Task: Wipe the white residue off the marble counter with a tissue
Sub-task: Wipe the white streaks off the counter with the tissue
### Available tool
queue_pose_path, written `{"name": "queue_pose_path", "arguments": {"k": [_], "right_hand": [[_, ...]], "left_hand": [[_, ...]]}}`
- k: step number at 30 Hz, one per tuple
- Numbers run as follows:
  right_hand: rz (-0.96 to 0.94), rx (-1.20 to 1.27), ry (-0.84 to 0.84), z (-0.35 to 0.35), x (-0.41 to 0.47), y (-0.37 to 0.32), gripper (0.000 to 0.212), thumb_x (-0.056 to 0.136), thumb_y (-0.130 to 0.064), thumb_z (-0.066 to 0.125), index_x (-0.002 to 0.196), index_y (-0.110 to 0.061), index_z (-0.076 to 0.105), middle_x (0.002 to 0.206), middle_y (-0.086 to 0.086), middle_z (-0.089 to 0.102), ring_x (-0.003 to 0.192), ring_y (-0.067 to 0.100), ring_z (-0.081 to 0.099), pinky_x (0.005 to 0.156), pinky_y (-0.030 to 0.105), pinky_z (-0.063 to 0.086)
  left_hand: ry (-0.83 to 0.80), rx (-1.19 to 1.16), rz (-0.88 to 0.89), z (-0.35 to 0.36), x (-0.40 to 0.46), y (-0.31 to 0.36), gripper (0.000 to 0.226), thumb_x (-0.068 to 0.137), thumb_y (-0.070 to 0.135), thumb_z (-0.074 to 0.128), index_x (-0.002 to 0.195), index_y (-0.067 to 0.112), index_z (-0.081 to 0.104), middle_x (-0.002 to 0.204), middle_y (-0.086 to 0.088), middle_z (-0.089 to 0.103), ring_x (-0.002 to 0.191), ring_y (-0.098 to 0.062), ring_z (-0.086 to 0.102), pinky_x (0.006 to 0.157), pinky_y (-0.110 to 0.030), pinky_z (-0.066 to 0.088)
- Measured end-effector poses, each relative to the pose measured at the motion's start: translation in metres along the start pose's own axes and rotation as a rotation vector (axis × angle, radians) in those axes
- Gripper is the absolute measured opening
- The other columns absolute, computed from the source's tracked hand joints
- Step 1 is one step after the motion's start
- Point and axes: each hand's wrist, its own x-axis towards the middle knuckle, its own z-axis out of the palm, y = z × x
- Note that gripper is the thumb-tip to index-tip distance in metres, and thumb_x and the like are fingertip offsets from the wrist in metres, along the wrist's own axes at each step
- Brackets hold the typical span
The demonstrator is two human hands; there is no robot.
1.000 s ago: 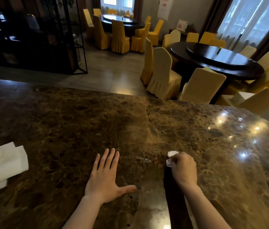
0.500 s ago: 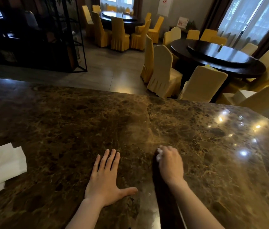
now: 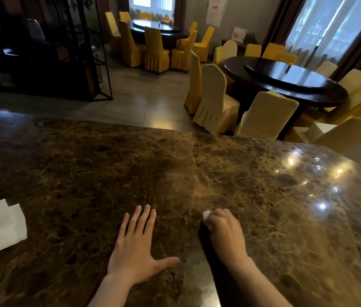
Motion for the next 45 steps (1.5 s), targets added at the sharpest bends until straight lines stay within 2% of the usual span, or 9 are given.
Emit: {"name": "queue_pose_path", "arguments": {"k": [3,6,11,19,24,28,35,40,45], "right_hand": [[0.186,0.028,0.094,0.005,0.020,-0.009,0.020,0.093,-0.006,0.060,0.093,-0.018,0.076,0.096,-0.002,0.072,0.092,0.016,0.057,0.079,0.027,0.050],[0.038,0.078,0.067,0.025,0.014,-0.063,0.020,0.093,-0.012,0.059,0.104,-0.023,0.072,0.108,-0.008,0.069,0.101,0.014,0.052,0.085,0.024,0.049],[-0.141,0.165,-0.024,0.027,-0.009,-0.066,0.034,0.090,-0.011,0.068,0.119,-0.029,0.068,0.106,-0.013,0.071,0.091,0.007,0.049,0.072,0.024,0.052],[0.531,0.194,0.210,-0.014,0.015,0.028,0.016,0.094,-0.008,0.063,0.096,-0.013,0.078,0.097,0.007,0.072,0.091,0.027,0.067,0.081,0.043,0.056],[0.030,0.168,0.061,0.032,0.000,-0.089,0.025,0.089,-0.005,0.066,0.106,-0.023,0.073,0.106,-0.005,0.063,0.099,0.012,0.055,0.082,0.027,0.054],[-0.249,0.103,-0.076,0.019,-0.010,-0.062,0.026,0.088,-0.013,0.065,0.111,-0.024,0.071,0.106,-0.005,0.065,0.097,0.013,0.053,0.078,0.028,0.055],[0.515,0.014,0.200,-0.018,0.003,0.057,0.023,0.086,0.002,0.065,0.096,-0.013,0.080,0.090,0.007,0.072,0.090,0.028,0.062,0.074,0.036,0.049],[0.168,0.057,0.061,0.009,-0.010,-0.017,0.034,0.077,0.007,0.066,0.094,-0.020,0.078,0.091,-0.005,0.071,0.088,0.016,0.055,0.073,0.025,0.045],[-0.089,0.097,-0.085,0.000,-0.034,-0.014,0.020,0.084,-0.010,0.070,0.093,-0.027,0.076,0.087,-0.010,0.068,0.083,0.012,0.054,0.066,0.026,0.047]], "left_hand": [[-0.023,0.021,-0.001,0.000,-0.001,0.000,0.141,0.057,0.115,0.019,0.159,0.027,-0.020,0.168,0.008,-0.027,0.150,-0.012,-0.034,0.128,-0.050,-0.013],[-0.031,0.046,-0.008,0.000,0.000,0.000,0.139,0.059,0.114,0.016,0.159,0.025,-0.021,0.168,0.006,-0.027,0.150,-0.013,-0.035,0.129,-0.051,-0.011],[-0.026,0.065,-0.003,0.001,-0.001,-0.001,0.137,0.060,0.111,0.017,0.160,0.025,-0.019,0.169,0.006,-0.025,0.150,-0.014,-0.035,0.129,-0.051,-0.011],[-0.019,0.041,-0.009,-0.001,-0.002,0.002,0.142,0.056,0.115,0.017,0.159,0.026,-0.020,0.168,0.008,-0.027,0.150,-0.012,-0.034,0.128,-0.050,-0.014],[-0.027,0.069,0.006,-0.001,-0.001,0.000,0.130,0.069,0.104,0.032,0.155,0.026,-0.026,0.169,0.005,-0.026,0.148,-0.013,-0.038,0.129,-0.049,-0.014],[-0.021,0.042,0.004,-0.001,-0.001,-0.002,0.133,0.064,0.110,0.024,0.157,0.027,-0.023,0.168,0.007,-0.028,0.149,-0.012,-0.036,0.128,-0.048,-0.016],[0.004,0.006,-0.001,-0.004,-0.002,0.002,0.141,0.058,0.114,0.025,0.160,0.025,-0.011,0.169,0.009,-0.018,0.154,-0.012,-0.026,0.125,-0.046,-0.017],[-0.019,0.035,-0.006,-0.004,0.000,0.001,0.140,0.058,0.114,0.021,0.160,0.025,-0.014,0.170,0.008,-0.019,0.153,-0.013,-0.028,0.125,-0.045,-0.018],[-0.054,0.069,-0.019,-0.011,0.001,0.004,0.143,0.055,0.115,0.014,0.160,0.023,-0.018,0.169,0.005,-0.023,0.153,-0.016,-0.029,0.129,-0.048,-0.013]]}}
